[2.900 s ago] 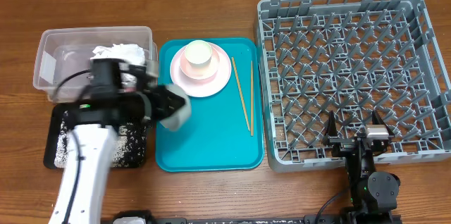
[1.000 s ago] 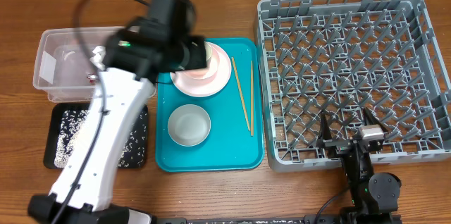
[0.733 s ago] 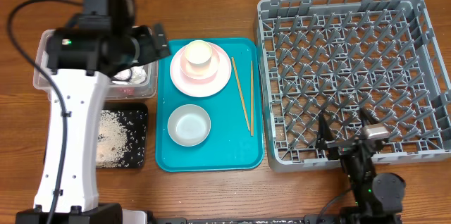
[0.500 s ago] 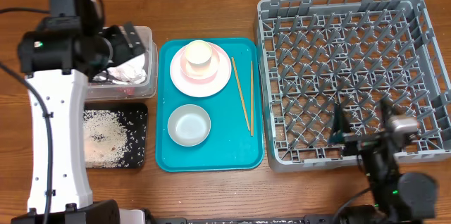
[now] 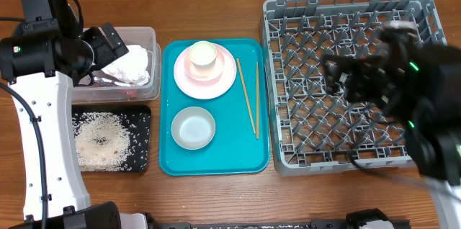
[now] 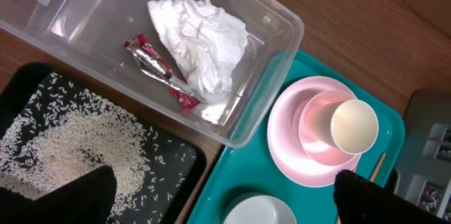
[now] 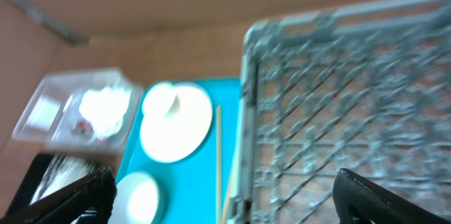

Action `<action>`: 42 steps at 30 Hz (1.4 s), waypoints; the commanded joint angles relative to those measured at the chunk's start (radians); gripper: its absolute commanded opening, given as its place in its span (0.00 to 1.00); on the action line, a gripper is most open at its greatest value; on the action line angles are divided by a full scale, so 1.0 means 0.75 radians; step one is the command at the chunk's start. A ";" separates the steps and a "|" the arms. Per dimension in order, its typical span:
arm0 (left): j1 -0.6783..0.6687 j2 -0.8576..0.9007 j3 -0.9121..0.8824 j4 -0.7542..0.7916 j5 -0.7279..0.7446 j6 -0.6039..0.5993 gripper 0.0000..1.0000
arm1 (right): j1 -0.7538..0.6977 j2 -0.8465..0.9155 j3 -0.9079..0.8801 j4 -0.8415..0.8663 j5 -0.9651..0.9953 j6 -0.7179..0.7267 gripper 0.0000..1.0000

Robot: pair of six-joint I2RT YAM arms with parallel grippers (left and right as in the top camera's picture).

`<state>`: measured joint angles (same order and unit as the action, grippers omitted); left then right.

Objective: Sort waste into correct bins and load items into the dishwasher
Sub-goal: 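Raise the left arm away and reach the right gripper toward chopsticks, then lower the right gripper onto a wooden chopstick and grasp it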

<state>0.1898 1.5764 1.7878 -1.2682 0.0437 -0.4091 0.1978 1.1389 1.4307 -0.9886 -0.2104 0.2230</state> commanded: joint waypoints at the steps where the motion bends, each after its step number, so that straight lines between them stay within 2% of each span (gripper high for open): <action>1: -0.001 -0.008 0.021 0.001 -0.009 0.017 1.00 | 0.130 0.121 0.037 -0.012 -0.048 0.057 1.00; 6: -0.001 -0.008 0.021 0.001 -0.009 0.017 1.00 | 0.451 0.354 0.037 0.004 0.148 0.057 1.00; 9: -0.001 -0.008 0.021 0.001 -0.009 0.017 1.00 | 0.567 0.470 0.037 0.043 0.173 0.057 1.00; 15: -0.001 -0.008 0.021 0.001 -0.009 0.017 1.00 | 0.618 0.595 0.037 0.091 0.165 0.053 1.00; 16: -0.001 -0.008 0.021 0.001 -0.009 0.017 1.00 | 0.617 0.612 0.036 0.106 0.165 0.053 0.97; 18: -0.001 -0.008 0.021 0.001 -0.009 0.017 1.00 | 0.617 0.638 0.036 0.138 0.172 0.053 0.75; 19: -0.001 -0.008 0.021 0.001 -0.009 0.017 1.00 | 0.617 0.658 0.036 0.156 0.176 0.053 0.54; 23: -0.001 -0.008 0.021 0.001 -0.009 0.017 1.00 | 0.618 0.710 0.019 0.221 0.176 0.053 0.29; 25: -0.001 -0.008 0.021 0.001 -0.009 0.017 1.00 | 0.621 0.750 0.009 0.255 0.188 0.053 0.21; 32: -0.001 -0.008 0.021 0.001 -0.009 0.017 1.00 | 0.634 0.902 0.008 0.300 0.424 0.053 0.20; 42: -0.001 -0.008 0.021 0.000 -0.009 0.017 1.00 | 0.634 0.995 -0.007 0.391 0.436 0.051 0.20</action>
<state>0.1898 1.5764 1.7878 -1.2682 0.0441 -0.4091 0.6682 1.8683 1.4311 -0.7101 0.0940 0.2615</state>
